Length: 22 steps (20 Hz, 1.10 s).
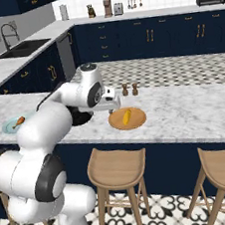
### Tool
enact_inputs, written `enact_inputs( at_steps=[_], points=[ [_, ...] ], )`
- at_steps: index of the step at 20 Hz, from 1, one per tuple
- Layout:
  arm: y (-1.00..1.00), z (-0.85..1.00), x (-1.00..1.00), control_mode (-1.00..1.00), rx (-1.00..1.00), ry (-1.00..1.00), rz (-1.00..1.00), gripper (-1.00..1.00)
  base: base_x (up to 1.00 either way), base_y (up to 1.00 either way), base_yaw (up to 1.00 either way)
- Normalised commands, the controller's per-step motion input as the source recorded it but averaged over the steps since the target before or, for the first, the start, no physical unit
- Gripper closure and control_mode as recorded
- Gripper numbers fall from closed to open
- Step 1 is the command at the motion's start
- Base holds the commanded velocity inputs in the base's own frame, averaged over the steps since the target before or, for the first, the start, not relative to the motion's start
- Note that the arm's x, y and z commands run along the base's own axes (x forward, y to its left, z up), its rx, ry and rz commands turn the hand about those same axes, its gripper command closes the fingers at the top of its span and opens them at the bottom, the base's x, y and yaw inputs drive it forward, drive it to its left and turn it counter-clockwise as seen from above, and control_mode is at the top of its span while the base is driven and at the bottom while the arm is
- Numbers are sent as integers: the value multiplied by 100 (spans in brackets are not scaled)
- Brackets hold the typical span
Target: Pick the chicken drumstick and corn from their plates and place them in the bowl. Then put the bowl in the fridge.
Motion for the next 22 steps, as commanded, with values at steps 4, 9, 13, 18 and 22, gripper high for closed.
enact_inputs(
  at_steps=[4, 9, 13, 18, 22],
  points=[
    [-36, -44, 58, -100, 0, 0, -5, -100, 0, 0, 0],
    [-23, -42, 70, -100, 0, 0, -6, -100, 0, 0, 0],
    [-26, -36, 80, -100, 0, 0, 0, -100, 0, 0, 0],
    [-13, -30, 69, -100, 0, 0, 0, -100, 0, 0, 0],
    [-5, -42, 47, -100, 0, 0, 0, -100, 0, 0, 0]
  ],
)
